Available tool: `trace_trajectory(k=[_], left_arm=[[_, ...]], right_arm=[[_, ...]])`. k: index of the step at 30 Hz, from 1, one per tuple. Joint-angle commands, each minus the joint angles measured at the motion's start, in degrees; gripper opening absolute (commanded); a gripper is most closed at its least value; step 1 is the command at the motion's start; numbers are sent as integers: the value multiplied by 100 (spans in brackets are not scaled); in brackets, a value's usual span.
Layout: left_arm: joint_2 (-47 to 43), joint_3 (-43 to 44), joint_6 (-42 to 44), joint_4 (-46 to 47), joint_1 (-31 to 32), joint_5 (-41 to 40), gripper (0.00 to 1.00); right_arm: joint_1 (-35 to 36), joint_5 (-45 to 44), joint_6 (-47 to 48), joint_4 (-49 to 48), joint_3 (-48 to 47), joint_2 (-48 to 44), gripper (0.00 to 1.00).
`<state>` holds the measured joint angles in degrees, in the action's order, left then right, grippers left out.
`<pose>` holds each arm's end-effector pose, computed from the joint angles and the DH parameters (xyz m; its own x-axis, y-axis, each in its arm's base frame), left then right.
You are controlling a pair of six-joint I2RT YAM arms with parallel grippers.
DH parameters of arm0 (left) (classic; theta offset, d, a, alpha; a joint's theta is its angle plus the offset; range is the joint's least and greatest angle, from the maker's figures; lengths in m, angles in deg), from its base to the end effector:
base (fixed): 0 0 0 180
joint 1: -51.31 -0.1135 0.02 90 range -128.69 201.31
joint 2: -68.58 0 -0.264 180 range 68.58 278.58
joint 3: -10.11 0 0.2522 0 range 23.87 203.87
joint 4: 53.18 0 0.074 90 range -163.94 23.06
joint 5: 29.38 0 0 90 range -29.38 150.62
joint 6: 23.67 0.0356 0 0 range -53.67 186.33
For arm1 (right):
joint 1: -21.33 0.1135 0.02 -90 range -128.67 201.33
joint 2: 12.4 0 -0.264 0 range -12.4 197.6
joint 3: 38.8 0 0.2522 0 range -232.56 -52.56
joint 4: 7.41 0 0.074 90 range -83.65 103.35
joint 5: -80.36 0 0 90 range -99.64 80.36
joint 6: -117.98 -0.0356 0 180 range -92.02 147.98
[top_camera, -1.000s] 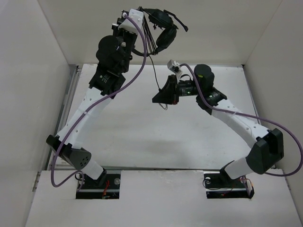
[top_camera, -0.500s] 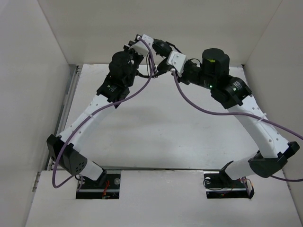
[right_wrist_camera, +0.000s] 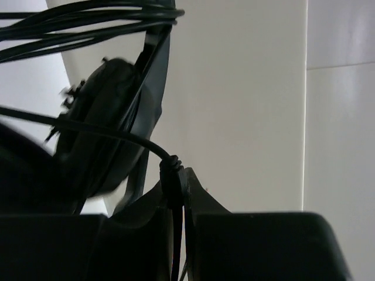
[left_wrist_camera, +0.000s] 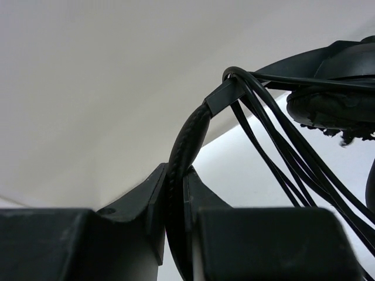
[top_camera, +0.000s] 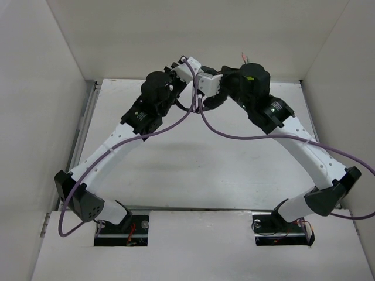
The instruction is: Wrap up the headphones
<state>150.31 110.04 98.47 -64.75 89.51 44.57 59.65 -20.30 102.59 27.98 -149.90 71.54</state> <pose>0.2647 -0.1958 0.4660 0.2782 0.4317 -0.8581 0.2722 0.8213 0.5014 0.2586 0.1960 0.4755 0.4192 -0.8764 -0.2371 -0.2319 0.1492 -0.9612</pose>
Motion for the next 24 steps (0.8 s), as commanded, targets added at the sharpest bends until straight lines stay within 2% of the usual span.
trace_trajectory(k=[1, 6, 16, 24], left_arm=[[-360, 14, -348, -298, 140, 523, 1], [-360, 145, -726, -799, 280, 1130, 0], [-175, 541, -1193, -1898, 307, 2229, 0], [-149, 717, -1219, -2329, 333, 2748, 0]], right_arm=[[-259, 202, 2, -1415, 13, -27, 3], [-497, 1090, -894, -1030, -443, 157, 3], [-936, 2812, -1993, 104, -1137, 263, 7], [-1402, 4114, -2100, 1106, -1384, 324, 25]])
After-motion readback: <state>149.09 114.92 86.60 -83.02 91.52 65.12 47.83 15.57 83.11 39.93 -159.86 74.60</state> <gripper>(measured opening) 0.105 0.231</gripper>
